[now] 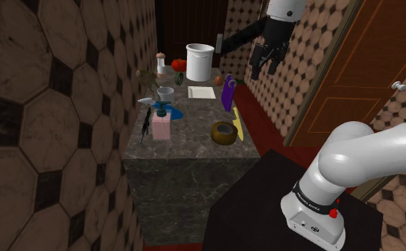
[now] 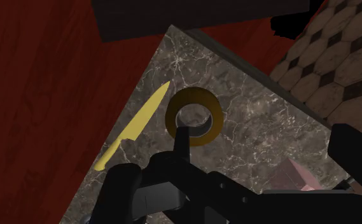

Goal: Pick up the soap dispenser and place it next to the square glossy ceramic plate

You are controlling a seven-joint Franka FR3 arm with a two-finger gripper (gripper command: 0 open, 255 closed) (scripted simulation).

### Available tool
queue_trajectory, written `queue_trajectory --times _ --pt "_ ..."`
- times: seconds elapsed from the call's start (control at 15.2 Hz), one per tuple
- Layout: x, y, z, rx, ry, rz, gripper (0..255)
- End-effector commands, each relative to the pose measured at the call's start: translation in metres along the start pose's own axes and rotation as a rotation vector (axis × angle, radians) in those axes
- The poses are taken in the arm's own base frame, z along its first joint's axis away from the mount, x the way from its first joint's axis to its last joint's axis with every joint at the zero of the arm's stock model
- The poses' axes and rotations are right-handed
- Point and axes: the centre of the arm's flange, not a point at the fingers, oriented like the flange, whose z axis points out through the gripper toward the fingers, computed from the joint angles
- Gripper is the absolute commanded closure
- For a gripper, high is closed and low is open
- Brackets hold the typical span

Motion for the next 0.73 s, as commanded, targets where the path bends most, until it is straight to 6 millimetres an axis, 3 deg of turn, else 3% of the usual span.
queue_trajectory --times 0.0,0.66 --pt "0.000 0.000 0.000 0.000 0.000 0.000 0" --pt "0.109 -0.045 0.060 0.023 -0.012 -0.121 0"
